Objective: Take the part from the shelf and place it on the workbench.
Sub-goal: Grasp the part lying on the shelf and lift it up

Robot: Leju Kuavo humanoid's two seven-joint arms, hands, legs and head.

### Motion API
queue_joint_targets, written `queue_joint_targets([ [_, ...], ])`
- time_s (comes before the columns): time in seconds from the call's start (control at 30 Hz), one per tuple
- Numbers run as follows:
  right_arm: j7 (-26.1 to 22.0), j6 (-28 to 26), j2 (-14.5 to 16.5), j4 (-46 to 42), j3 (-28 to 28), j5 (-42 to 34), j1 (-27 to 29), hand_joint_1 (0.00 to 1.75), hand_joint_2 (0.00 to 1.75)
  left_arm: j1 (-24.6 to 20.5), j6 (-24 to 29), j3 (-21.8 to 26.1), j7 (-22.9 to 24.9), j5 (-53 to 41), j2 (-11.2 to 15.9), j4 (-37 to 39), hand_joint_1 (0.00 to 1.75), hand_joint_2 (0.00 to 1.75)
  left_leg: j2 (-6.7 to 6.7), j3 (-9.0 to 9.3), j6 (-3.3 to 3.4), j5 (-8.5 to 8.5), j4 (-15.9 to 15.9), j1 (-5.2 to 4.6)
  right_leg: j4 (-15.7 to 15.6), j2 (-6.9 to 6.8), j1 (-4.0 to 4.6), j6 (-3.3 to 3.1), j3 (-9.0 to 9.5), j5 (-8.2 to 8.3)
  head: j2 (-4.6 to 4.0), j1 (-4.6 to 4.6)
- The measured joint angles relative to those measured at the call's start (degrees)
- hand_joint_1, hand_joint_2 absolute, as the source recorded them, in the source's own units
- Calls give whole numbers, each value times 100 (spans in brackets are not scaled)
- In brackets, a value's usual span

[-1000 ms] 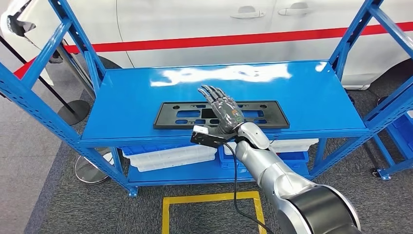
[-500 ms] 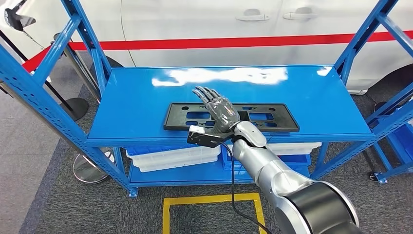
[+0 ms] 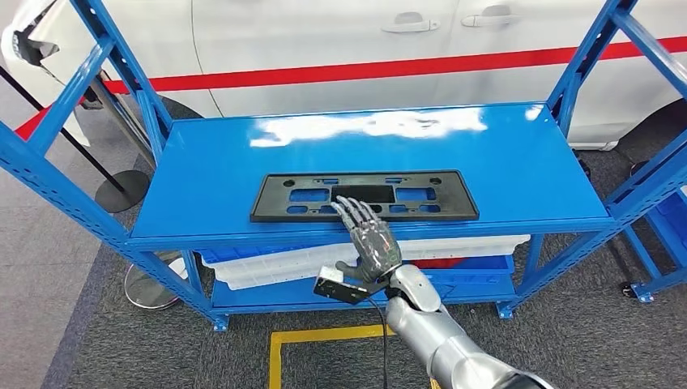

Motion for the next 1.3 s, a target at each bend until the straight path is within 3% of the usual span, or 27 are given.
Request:
queue_joint_targets([
  [0.03, 203, -8, -31, -182, 72, 142, 156, 0, 175, 4, -13, -1, 22, -21, 12, 2, 0, 0, 0, 45, 17, 110, -101, -3, 7, 6, 10, -6, 4, -7, 0, 1],
  [0.1, 494, -12, -78, -500, 189, 332, 389, 0, 175, 4, -37, -4, 52, -57, 43, 3, 0, 0, 2, 397, 97, 490, -843, -27, 17, 21, 28, -8, 18, -19, 0, 1],
  [0.17, 685, -13, -123, -775, 276, 451, 534, 0, 175, -10, -61, -10, 71, -91, 76, 5, 0, 0, 14, 713, 193, 708, -1489, -73, 24, 27, 46, 27, 19, -27, 0, 0],
  [0.23, 833, -14, -165, -1002, 314, 599, 639, 0, 175, -20, -82, -20, 80, -122, 96, 7, 0, 0, 17, 783, 242, 723, -1630, -109, 18, 24, 39, 88, 17, -23, 0, 0],
  [0.33, 933, -18, -204, -1288, 320, 792, 730, 0, 175, -27, -105, -40, 88, -154, 107, 8, 0, 0, 23, 841, 298, 797, -1751, -64, 118, 20, 44, 180, -2, -115, 0, 0],
  [0.37, 939, -19, -216, -1361, 320, 819, 742, 0, 175, -29, -111, -50, 94, -161, 108, 8, 0, 0, 32, 862, 317, 822, -1794, -41, 324, 19, 39, 210, -89, -254, 0, 0],
  [0.43, 941, -19, -243, -1477, 320, 846, 781, 0, 175, -34, -117, -68, 111, -170, 114, 8, 0, 0, 42, 863, 341, 837, -1812, -34, 1054, 14, -4, 262, -424, -644, 0, 1],
  [0.5, 940, -19, -262, -1558, 324, 857, 839, 0, 175, -35, -118, -87, 135, -174, 114, 8, 0, 0, 39, 854, 339, 833, -1802, -31, 1603, 11, -43, 305, -684, -816, 0, 1],
  [0.53, 940, -19, -266, -1595, 333, 859, 857, 0, 175, -34, -115, -99, 151, -174, 113, 8, 0, 0, 36, 854, 331, 827, -1791, -27, 1571, 10, -60, 320, -666, -737, 0, 1],
  [0.6, 936, -19, -266, -1670, 361, 854, 861, 0, 175, -39, -100, -121, 190, -173, 109, 8, 0, 0, 29, 855, 292, 801, -1747, -17, 910, 0, -93, 334, -322, -366, 0, 1],
  [0.67, 915, -19, -257, -1731, 405, 822, 831, 0, 175, -52, -74, -134, 225, -172, 106, 8, 0, 0, 21, 837, 225, 758, -1683, -32, 244, 1, -91, 297, 14, -136, 0, 1],
  [0.7, 895, -19, -251, -1748, 429, 794, 814, 0, 175, -58, -60, -139, 242, -172, 105, 8, 0, 0, 19, 828, 190, 744, -1664, -41, 90, 7, -82, 266, 85, -107, 0, 1],
  [0.83, 783, -19, -226, -1754, 534, 652, 703, 0, 175, -65, -11, -149, 282, -165, 103, 8, 0, 0, 19, 780, 64, 659, -1563, -16, 37, 12, -64, 109, 82, -90, 0, 0],
  [0.9, 717, -17, -198, -1741, 590, 572, 602, 0, 175, -67, 10, -150, 286, -157, 95, 8, 0, 0, 23, 553, 20, 353, -1047, -6, 24, 4, -72, 53, 83, -79, 0, 0],
  [0.97, 650, -16, -182, -1697, 630, 474, 506, 0, 175, -70, 21, -151, 286, -155, 90, 8, 0, 0, 24, 187, -2, 12, -260, -6, 27, -3, -52, 30, 81, -83, 0, 1],
  [1.0, 614, -16, -175, -1654, 647, 417, 449, 0, 175, -69, 25, -152, 286, -155, 90, 8, 0, 0, 24, 61, 0, -43, -8, -7, 29, -5, -40, 26, 82, -86, 0, 1],
  [1.03, 579, -15, -165, -1594, 667, 348, 375, 0, 175, -68, 27, -153, 286, -155, 90, 8, 0, 0, 24, 30, 13, 17, 27, -8, 30, -3, -27, 22, 86, -89, 0, 1],
  [1.07, 545, -15, -148, -1521, 691, 274, 280, 0, 175, -68, 29, -155, 284, -156, 89, 8, 0, 0, 24, 109, 37, 181, -171, -11, 31, 3, -16, 19, 93, -91, 0, 1],
  [1.13, 489, -15, -92, -1339, 746, 128, 34, 0, 175, -77, 34, -158, 275, -158, 88, 8, 0, 0, 25, 472, 119, 593, -977, -34, 31, 16, 1, 21, 110, -98, 0, 1],
  [1.17, 470, -15, -59, -1235, 774, 69, -102, 0, 175, -85, 37, -159, 266, -158, 87, 8, 0, 0, 26, 627, 157, 716, -1322, -55, 34, 22, 10, 32, 107, -99, 0, 0],
  [1.2, 458, -14, -29, -1122, 802, 17, -229, 0, 175, -94, 39, -160, 256, -159, 86, 8, 0, 0, 24, 717, 188, 771, -1535, -77, 36, 21, 12, 53, 96, -98, 0, 0],
  [1.3, 447, 30, 65, -787, 877, -119, -526, 0, 175, -109, 52, -162, 226, -157, 69, 8, 0, 0, 11, 754, 238, 797, -1664, -88, 33, 10, 8, 146, 79, -94, 0, 1],
])
